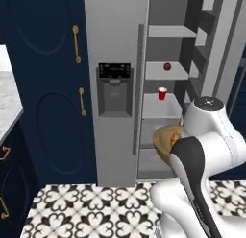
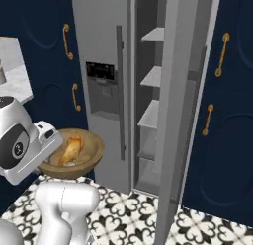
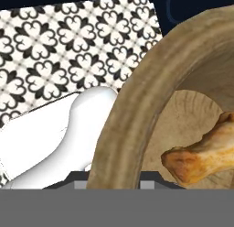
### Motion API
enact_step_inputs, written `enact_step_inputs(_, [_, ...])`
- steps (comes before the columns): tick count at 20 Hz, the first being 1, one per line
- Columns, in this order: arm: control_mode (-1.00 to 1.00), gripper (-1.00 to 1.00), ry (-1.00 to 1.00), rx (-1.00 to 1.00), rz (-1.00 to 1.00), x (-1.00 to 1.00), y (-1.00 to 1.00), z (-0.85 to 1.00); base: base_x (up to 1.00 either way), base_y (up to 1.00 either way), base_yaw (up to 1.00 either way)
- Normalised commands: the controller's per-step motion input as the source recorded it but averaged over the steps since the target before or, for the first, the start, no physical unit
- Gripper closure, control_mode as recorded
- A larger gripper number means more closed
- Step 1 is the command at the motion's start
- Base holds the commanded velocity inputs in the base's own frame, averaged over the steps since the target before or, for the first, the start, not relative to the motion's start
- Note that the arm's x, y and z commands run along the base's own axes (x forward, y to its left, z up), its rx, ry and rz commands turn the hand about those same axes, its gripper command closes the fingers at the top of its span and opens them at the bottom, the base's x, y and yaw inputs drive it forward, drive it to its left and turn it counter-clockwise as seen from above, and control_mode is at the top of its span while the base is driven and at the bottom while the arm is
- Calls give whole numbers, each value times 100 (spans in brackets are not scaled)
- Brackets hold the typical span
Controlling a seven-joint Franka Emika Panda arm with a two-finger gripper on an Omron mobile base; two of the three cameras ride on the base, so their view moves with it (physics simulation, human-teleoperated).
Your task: Pick the chicken drumstick and garlic from their plates and place them in the bowl. Then put the bowl in the fridge.
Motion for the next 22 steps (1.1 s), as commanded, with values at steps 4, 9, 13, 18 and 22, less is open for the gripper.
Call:
enact_step_inputs(4, [100,100,0,0,0,0,0,0,56,34,-22])
enact_step_inputs(9, [100,100,0,0,0,0,0,0,51,33,-34])
enact_step_inputs(13, [100,100,0,0,0,0,0,0,71,62,-44])
enact_step_inputs(18, [100,100,0,0,0,0,0,0,68,17,-13])
enact_step_inputs(22, [100,100,0,0,0,0,0,0,7,-38,0])
